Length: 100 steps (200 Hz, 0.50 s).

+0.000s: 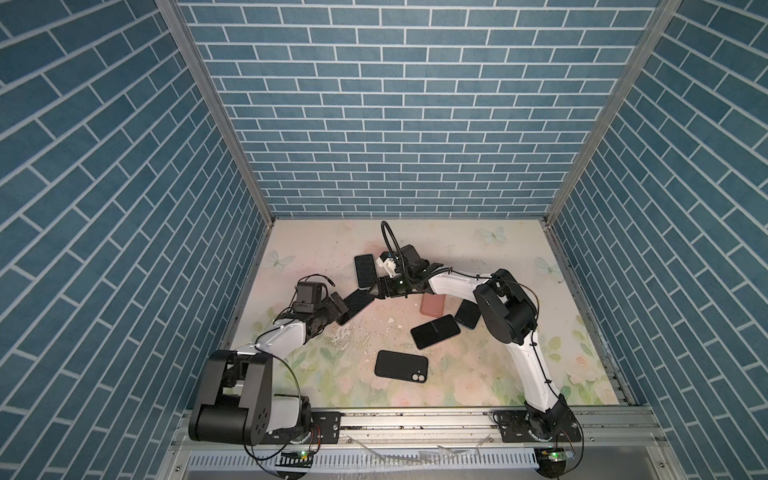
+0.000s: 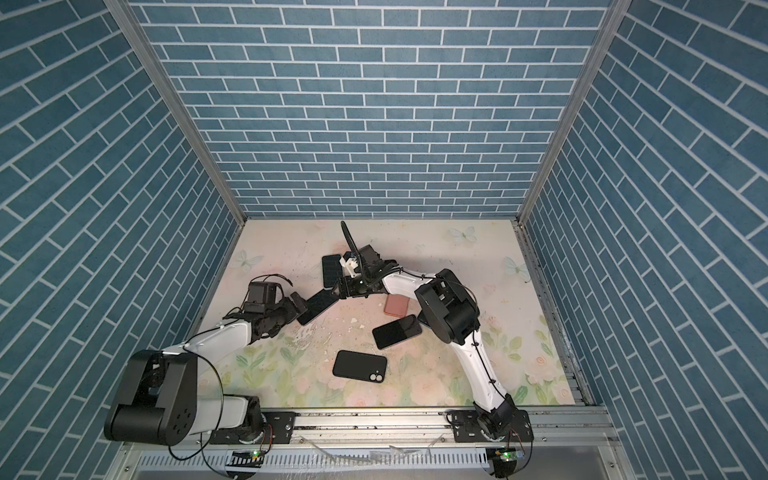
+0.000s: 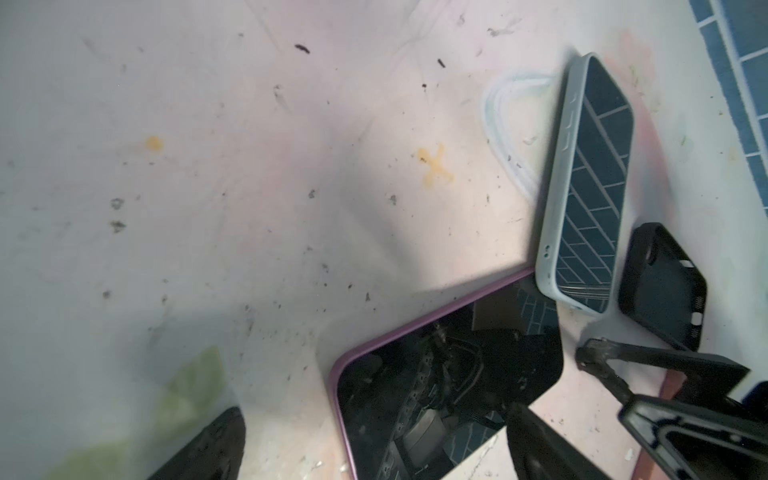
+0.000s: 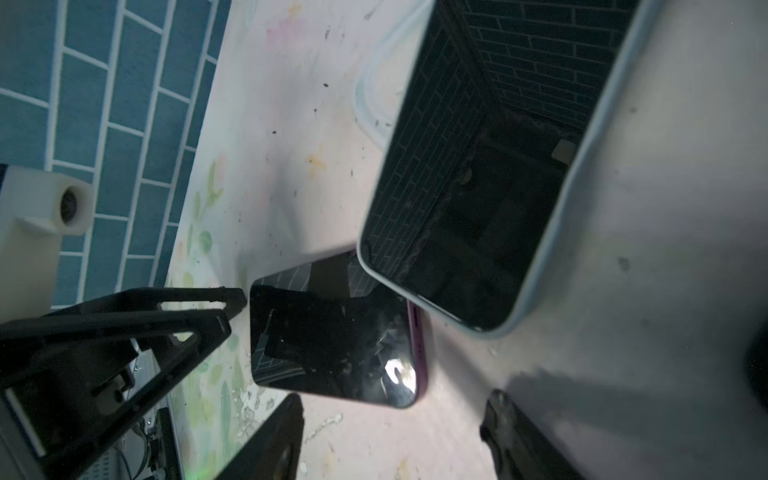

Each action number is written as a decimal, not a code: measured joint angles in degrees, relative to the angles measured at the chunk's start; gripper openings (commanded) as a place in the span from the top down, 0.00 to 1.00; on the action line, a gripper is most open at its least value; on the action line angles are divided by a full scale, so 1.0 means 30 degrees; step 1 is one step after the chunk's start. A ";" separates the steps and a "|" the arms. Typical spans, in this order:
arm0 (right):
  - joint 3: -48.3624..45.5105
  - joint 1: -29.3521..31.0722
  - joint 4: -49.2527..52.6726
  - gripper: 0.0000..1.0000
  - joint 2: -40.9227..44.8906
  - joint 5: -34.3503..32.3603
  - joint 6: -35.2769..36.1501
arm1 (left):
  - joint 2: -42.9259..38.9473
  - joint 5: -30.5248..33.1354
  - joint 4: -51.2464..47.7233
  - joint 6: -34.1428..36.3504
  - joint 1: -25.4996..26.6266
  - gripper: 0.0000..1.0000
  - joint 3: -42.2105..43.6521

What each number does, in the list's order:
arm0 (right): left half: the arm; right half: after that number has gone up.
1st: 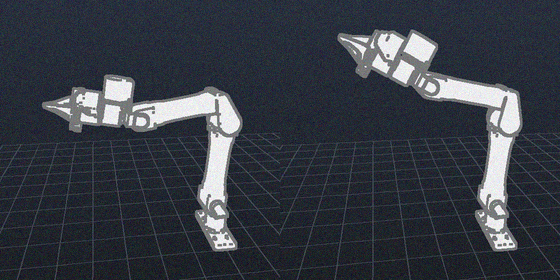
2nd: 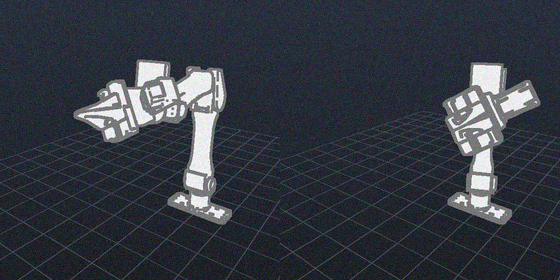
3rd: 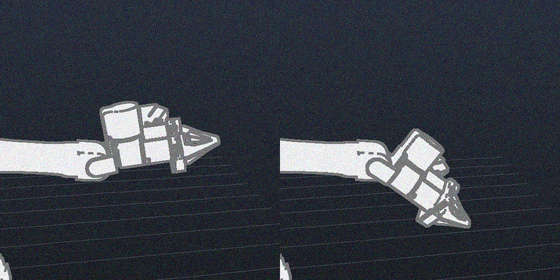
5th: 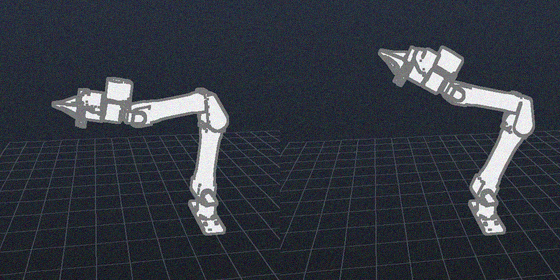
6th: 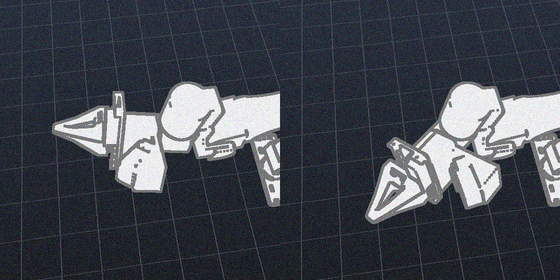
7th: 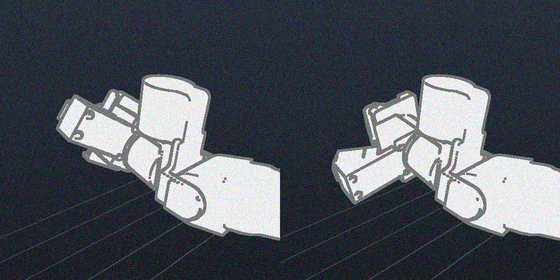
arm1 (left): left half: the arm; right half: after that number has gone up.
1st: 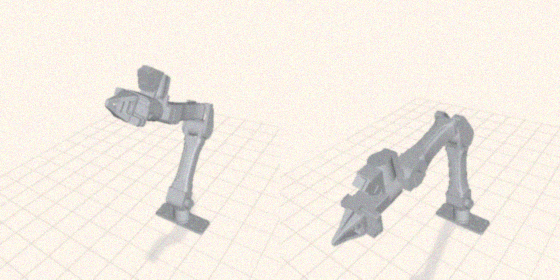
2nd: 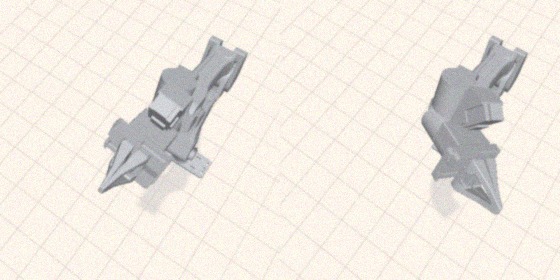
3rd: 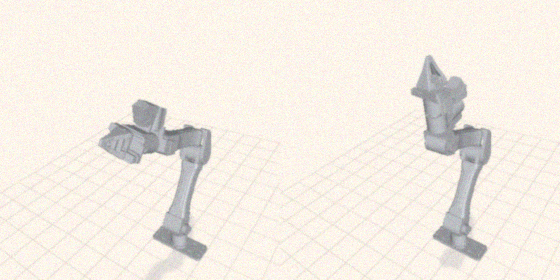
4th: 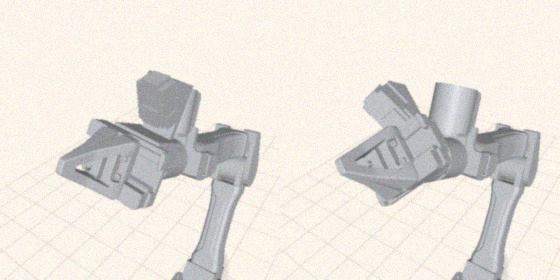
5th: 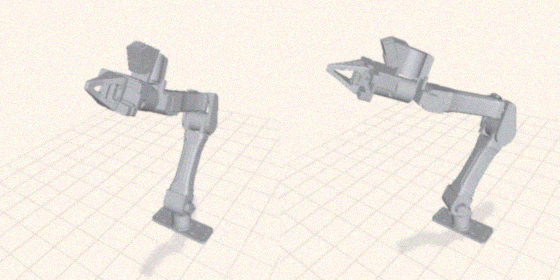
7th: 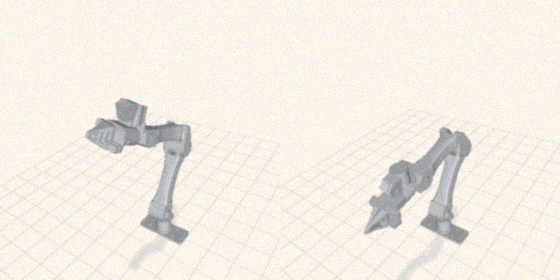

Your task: Put the phone into the phone case

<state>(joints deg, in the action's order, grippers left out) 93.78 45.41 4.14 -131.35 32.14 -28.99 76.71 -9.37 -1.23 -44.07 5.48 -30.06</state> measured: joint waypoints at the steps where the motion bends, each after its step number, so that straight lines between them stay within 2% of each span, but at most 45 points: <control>1: 0.0044 0.0015 0.0000 0.32 -0.0029 0.0007 0.0000 | 0.0015 -0.0007 0.0044 -0.0007 0.0000 0.00 0.0007; 51: 0.1107 0.0561 0.0015 0.36 -0.0838 0.0612 -0.0109 | 0.0393 -0.0481 0.2280 -0.0692 -0.0029 0.00 0.0539; 100: 0.1107 0.0976 0.0678 0.39 -0.0882 0.2390 0.0073 | 0.0131 -0.0379 0.3075 -0.1027 -0.0131 0.00 0.1064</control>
<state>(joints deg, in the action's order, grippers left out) 97.10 48.34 6.17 -133.99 39.31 -28.77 77.10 -10.50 7.99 -47.16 5.08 -26.87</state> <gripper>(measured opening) 0.616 0.995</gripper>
